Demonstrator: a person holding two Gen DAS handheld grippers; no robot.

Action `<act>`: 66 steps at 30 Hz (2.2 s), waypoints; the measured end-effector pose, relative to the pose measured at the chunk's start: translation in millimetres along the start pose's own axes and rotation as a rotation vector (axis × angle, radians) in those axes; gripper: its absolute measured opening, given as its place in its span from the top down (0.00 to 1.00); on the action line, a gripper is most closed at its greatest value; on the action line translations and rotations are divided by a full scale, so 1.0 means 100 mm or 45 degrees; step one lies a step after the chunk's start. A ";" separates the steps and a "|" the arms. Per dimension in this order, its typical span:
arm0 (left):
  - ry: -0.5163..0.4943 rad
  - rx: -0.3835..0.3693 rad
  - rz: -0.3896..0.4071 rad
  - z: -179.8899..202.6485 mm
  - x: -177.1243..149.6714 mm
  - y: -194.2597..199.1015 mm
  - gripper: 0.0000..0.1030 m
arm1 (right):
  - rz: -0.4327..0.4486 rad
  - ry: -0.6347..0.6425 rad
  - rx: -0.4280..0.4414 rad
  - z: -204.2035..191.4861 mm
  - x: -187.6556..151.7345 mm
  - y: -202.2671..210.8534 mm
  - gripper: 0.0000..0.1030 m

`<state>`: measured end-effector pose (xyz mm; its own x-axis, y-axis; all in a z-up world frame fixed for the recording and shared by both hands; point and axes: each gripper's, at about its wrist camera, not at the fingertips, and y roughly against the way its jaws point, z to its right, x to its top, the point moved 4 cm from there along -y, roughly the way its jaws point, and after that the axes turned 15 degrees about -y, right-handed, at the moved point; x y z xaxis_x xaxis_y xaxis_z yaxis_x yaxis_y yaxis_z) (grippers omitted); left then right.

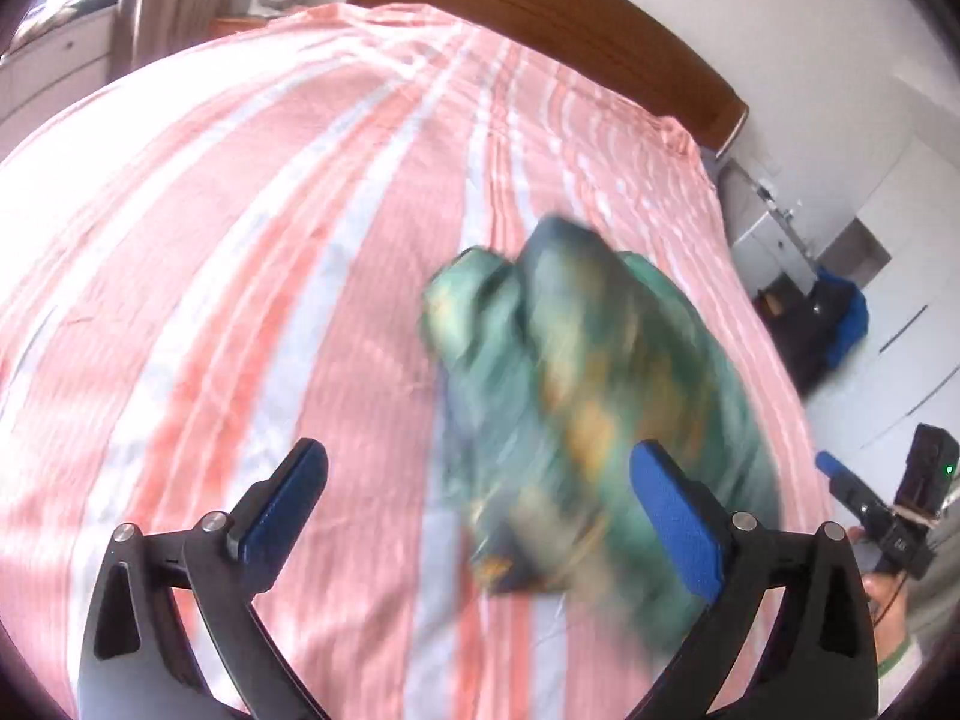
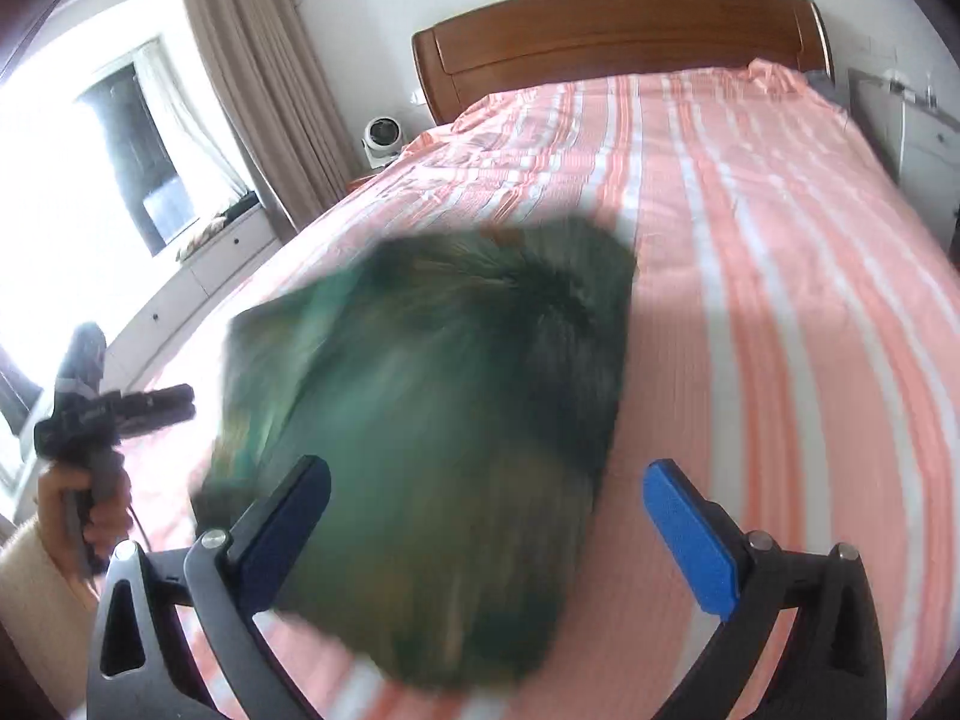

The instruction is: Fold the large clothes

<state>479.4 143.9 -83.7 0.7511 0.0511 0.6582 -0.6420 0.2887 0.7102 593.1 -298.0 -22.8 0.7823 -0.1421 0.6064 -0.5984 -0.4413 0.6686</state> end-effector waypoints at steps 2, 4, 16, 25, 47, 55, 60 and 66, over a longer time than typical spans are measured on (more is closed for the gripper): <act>-0.062 0.063 0.029 0.00 -0.16 0.21 0.02 | 0.019 0.049 -0.047 -0.04 -0.16 0.12 0.00; -0.164 0.158 0.072 0.20 -0.25 0.43 0.02 | 0.052 0.120 -0.101 -0.11 -0.33 0.30 0.00; -0.491 0.707 0.340 1.30 -0.64 1.61 0.00 | 0.404 0.263 -0.157 -0.77 -1.08 1.60 0.00; -0.506 0.652 0.253 1.79 -1.04 1.83 0.00 | 0.364 0.246 -0.200 -0.83 -1.58 2.06 0.00; -0.603 0.434 0.051 2.28 -2.00 2.41 0.00 | 0.182 0.053 -0.349 -0.87 -2.77 2.76 0.00; -0.599 0.416 0.057 2.42 -1.94 2.41 0.00 | 0.229 0.081 -0.391 -0.97 -2.71 2.89 0.00; -0.570 0.442 0.037 2.32 -1.95 2.35 0.00 | 0.237 0.108 -0.406 -1.03 -2.73 2.87 0.00; -0.514 0.493 -0.018 2.16 -2.01 2.21 0.00 | 0.215 0.121 -0.424 -1.02 -2.76 2.78 0.00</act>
<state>153.0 -8.9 -4.7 0.6905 -0.3428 0.6370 -0.6989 -0.0894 0.7096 193.0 -291.4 39.1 0.6579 -0.0987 0.7466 -0.7530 -0.1042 0.6497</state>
